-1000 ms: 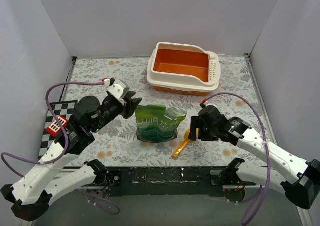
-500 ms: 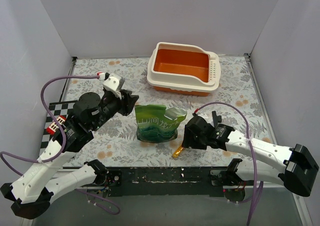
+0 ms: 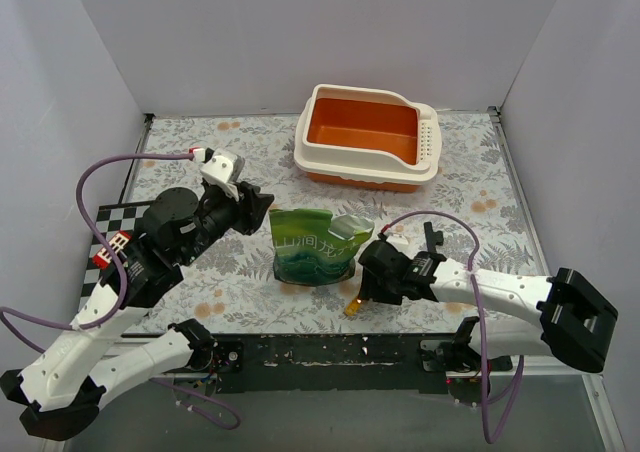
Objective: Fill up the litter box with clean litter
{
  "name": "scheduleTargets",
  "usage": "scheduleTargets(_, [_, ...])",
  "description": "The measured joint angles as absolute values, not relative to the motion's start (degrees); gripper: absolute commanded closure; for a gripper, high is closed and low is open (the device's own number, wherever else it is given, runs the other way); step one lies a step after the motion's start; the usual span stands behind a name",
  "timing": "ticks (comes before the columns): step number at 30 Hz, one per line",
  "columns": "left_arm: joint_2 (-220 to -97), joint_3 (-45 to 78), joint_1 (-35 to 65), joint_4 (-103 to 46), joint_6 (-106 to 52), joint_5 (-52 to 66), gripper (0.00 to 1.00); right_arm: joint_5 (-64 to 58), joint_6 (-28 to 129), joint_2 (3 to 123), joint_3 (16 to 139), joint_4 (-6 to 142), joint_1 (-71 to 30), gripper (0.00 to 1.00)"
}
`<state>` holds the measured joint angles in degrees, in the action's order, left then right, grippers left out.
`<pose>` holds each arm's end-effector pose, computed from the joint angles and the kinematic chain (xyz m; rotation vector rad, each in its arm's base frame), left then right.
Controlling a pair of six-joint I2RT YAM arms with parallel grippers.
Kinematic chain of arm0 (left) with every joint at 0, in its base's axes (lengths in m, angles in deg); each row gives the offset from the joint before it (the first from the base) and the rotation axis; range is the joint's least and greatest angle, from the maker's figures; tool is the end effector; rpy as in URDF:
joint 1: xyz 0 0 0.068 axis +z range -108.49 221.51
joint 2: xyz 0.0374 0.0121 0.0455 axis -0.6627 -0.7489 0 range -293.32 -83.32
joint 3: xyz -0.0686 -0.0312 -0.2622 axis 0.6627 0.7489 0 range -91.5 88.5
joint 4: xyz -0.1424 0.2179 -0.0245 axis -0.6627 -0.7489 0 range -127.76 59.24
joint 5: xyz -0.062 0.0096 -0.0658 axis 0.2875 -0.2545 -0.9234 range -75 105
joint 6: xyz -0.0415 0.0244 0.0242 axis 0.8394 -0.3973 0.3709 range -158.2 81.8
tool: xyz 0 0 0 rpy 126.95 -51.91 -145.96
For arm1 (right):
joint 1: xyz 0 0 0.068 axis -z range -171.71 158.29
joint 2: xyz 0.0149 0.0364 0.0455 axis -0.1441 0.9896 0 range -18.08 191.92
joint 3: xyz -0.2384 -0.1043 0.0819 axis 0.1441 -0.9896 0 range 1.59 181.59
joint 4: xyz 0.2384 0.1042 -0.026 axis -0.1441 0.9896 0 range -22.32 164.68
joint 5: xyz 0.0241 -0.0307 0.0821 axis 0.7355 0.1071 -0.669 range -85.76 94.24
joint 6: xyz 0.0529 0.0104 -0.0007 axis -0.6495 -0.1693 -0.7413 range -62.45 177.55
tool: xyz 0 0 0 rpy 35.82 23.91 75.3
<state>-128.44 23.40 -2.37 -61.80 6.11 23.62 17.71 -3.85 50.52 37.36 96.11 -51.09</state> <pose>0.1122 -0.1006 0.4197 -0.1230 1.8647 -0.9676 0.1163 0.1802 0.1815 0.1276 2.6581 0.4374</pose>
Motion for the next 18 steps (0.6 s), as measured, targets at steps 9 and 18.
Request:
scheduleTargets(9, [-127.87, 23.45, -2.37, -62.29, 5.45, 23.64, 0.63, 19.09, -6.19, 53.73, 37.12, 94.64, -51.90, 0.62])
scheduleTargets(18, [-127.44, 23.75, -2.37, -62.26, 5.04, 23.62, 0.63, 22.74, -9.03, 50.00, 34.69, 97.83, -51.90, 0.99])
